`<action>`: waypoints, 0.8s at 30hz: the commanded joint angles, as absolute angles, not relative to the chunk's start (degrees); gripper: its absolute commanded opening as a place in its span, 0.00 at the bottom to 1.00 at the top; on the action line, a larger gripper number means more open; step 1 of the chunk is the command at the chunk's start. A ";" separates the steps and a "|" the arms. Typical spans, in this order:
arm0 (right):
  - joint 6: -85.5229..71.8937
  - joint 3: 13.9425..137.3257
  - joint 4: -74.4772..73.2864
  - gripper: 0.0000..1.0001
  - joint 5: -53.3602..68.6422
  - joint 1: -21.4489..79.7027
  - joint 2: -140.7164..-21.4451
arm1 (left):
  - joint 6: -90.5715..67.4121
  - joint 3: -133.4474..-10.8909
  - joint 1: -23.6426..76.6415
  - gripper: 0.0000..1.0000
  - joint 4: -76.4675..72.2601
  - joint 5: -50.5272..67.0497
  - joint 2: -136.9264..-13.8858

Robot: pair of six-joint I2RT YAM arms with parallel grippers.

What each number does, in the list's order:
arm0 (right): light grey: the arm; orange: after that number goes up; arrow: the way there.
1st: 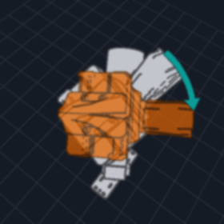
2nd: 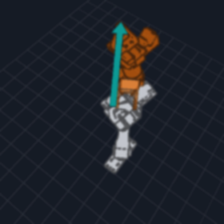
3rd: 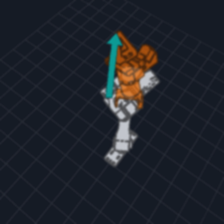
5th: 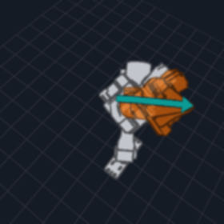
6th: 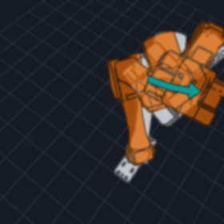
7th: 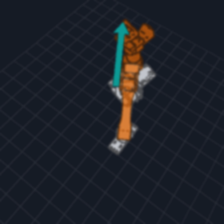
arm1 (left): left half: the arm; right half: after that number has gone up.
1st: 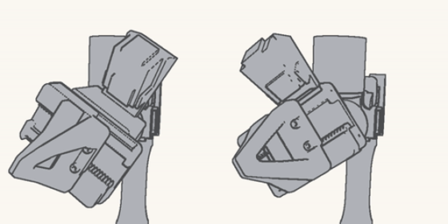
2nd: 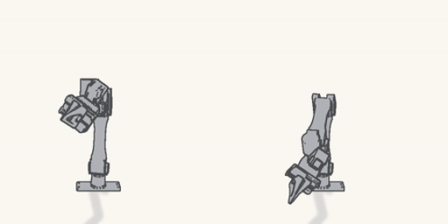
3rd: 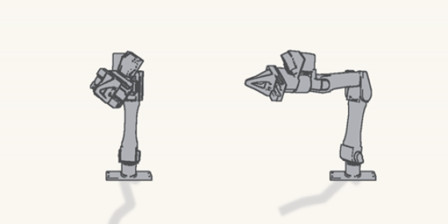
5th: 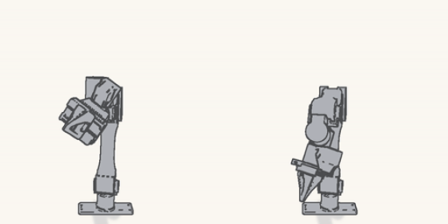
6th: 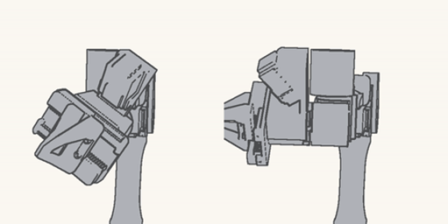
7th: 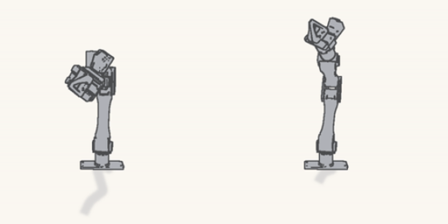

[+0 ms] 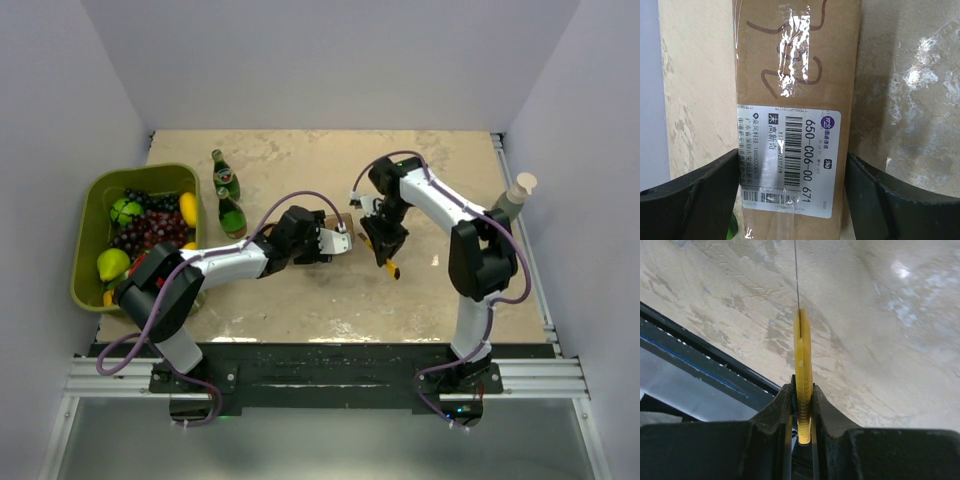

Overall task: Unpack the express box
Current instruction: Cut the express box at the center of the board.

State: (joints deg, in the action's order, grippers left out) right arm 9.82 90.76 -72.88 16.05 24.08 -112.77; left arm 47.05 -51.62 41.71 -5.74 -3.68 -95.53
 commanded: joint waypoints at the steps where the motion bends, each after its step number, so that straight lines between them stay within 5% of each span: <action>1: 8.09 96.85 -71.98 0.00 14.15 22.41 -108.19 | 46.41 -50.45 42.10 0.00 -3.96 -2.29 -96.86; 24: 10.37 100.55 -73.74 0.00 16.70 22.68 -114.08 | 46.23 -50.54 42.19 0.00 -4.04 -2.64 -97.12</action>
State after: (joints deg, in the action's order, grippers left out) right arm 9.30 100.03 -72.25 15.77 22.44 -115.87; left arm 47.03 -51.62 41.76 -5.74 -3.75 -95.55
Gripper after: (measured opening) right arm 0.164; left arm 0.812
